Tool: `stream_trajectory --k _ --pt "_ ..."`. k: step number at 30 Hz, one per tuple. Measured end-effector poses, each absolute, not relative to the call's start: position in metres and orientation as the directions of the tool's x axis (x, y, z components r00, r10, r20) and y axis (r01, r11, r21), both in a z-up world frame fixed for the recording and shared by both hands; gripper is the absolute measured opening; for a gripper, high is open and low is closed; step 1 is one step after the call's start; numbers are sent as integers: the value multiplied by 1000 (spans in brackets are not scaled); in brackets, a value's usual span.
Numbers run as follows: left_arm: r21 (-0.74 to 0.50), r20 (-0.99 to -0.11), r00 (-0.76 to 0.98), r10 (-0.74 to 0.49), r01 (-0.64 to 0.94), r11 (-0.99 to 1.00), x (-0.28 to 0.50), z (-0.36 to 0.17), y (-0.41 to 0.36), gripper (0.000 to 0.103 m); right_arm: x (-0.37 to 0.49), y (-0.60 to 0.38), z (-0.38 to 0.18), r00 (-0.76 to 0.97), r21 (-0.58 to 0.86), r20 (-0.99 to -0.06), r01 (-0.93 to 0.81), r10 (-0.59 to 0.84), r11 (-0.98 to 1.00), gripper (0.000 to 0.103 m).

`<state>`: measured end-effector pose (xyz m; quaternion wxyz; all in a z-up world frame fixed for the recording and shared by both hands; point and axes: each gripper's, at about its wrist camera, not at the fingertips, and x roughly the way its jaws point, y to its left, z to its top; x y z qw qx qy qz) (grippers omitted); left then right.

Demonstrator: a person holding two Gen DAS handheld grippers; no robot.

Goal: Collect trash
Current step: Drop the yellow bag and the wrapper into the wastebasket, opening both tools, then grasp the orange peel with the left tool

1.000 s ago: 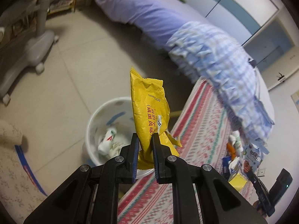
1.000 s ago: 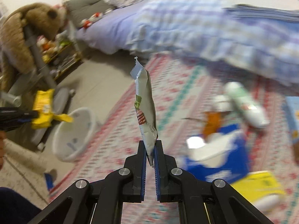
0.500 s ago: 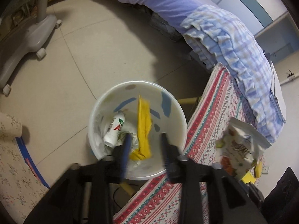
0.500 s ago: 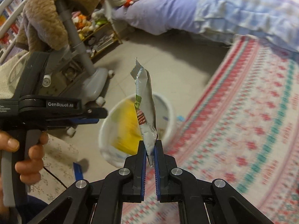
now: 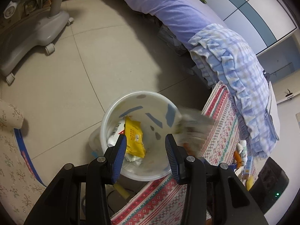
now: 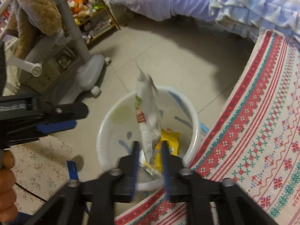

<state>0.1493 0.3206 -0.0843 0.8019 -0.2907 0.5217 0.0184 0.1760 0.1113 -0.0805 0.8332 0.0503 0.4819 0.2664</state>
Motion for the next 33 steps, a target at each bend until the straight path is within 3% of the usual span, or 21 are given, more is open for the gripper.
stream_trajectory --k 11,22,33 --pt "-469 -831 467 -302 -296 832 149 -76 305 45 148 62 -69 426 332 -767 -375 479 865 55" --pt "-469 -816 457 -355 -164 868 146 -58 231 45 109 -37 -30 534 264 -749 -302 392 916 56" --pt "-440 -804 409 -431 77 895 137 -46 105 45 101 -199 9 643 240 -735 -46 213 970 60"
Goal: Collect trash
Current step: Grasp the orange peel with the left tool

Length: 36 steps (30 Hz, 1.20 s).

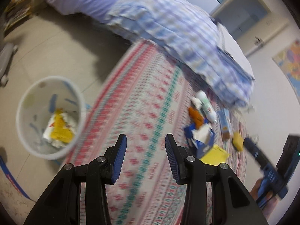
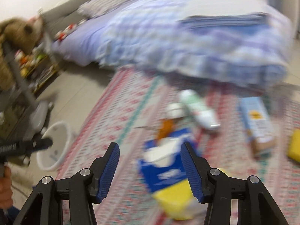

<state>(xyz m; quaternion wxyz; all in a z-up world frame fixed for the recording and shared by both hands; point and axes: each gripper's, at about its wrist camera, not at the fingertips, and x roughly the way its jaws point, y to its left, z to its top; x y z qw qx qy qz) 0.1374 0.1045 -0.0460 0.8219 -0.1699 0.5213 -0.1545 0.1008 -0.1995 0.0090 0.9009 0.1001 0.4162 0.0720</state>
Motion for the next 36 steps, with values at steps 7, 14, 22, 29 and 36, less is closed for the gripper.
stream_trajectory --k 7,14,22,29,36 --pt "-393 -800 387 -458 239 888 147 -42 22 46 99 -269 -11 632 304 -754 99 176 947 60" --pt "-335 -833 358 -422 281 899 181 -63 -42 55 108 -275 -11 616 283 -769 83 174 956 60" --pt "-304 -862 336 -380 258 917 212 -92 -83 55 117 -294 -18 601 256 -789 130 129 958 60" --pt "-300 -872 317 -373 256 919 219 -113 -95 28 125 -295 -30 568 240 -812 121 131 963 60" --pt "-348 -842 355 -405 216 912 219 -103 -75 22 130 -288 -42 535 239 -831 98 152 966 60"
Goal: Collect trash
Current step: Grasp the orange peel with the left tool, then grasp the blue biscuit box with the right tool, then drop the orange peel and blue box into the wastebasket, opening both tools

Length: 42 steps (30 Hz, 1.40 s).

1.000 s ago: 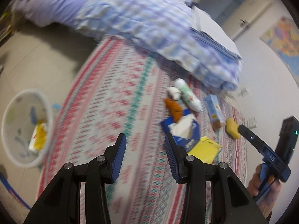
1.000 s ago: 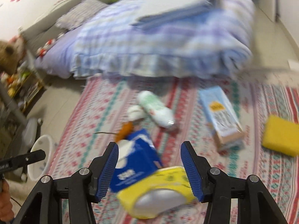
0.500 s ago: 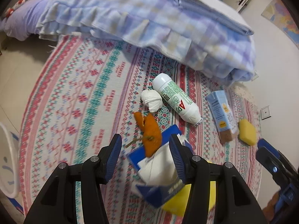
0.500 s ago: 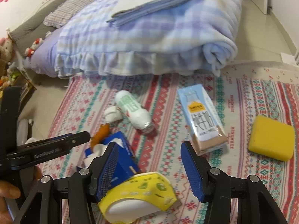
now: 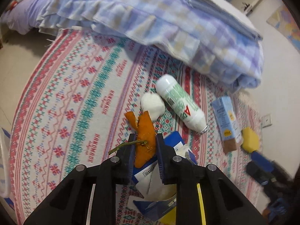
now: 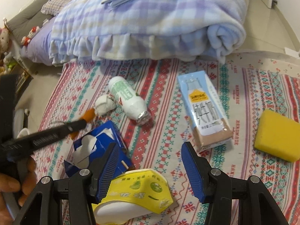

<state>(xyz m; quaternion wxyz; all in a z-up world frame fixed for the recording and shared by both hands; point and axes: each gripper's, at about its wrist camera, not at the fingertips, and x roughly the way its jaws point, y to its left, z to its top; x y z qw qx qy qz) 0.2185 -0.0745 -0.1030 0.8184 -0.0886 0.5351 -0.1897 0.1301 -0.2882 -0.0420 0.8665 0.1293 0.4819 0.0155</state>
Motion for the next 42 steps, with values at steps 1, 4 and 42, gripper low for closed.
stream_trajectory --k 1,4,42 --pt "-367 -834 358 -420 207 907 218 -100 -68 22 131 -286 -44 530 237 -834 89 155 968 60" --pt "-400 -820 365 -442 188 897 216 -92 -57 22 135 -273 -51 507 224 -845 49 169 973 60" --pt "-474 -779 416 -470 101 875 155 -34 71 22 167 -211 -34 530 230 -817 -62 228 971 39"
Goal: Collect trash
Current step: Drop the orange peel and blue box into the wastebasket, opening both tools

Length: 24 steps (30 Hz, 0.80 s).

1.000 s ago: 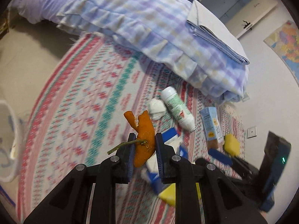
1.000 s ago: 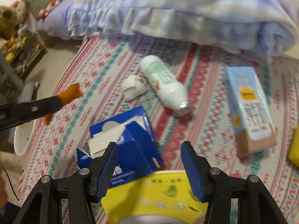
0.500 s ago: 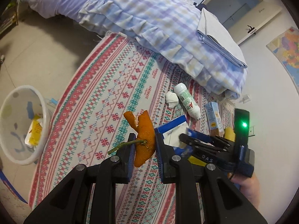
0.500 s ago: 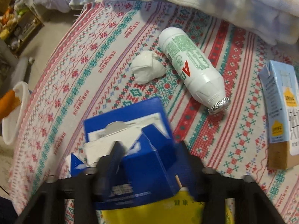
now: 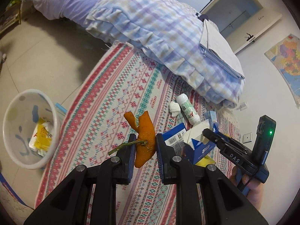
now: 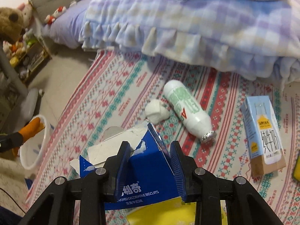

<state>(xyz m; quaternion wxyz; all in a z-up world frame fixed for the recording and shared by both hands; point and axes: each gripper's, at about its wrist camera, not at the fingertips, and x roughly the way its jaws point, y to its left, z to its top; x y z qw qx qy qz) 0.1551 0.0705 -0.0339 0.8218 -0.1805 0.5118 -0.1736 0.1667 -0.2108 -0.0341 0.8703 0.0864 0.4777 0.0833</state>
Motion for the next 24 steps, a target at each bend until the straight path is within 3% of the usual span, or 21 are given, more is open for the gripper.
stream_trajectory --k 13,24 --pt "-505 -783 460 -420 -75 860 164 -41 187 22 166 -174 -30 535 230 -810 -86 240 969 39" --pt "-480 -830 423 -363 -210 852 165 -81 277 22 175 -102 -41 498 223 -822 -164 276 961 39"
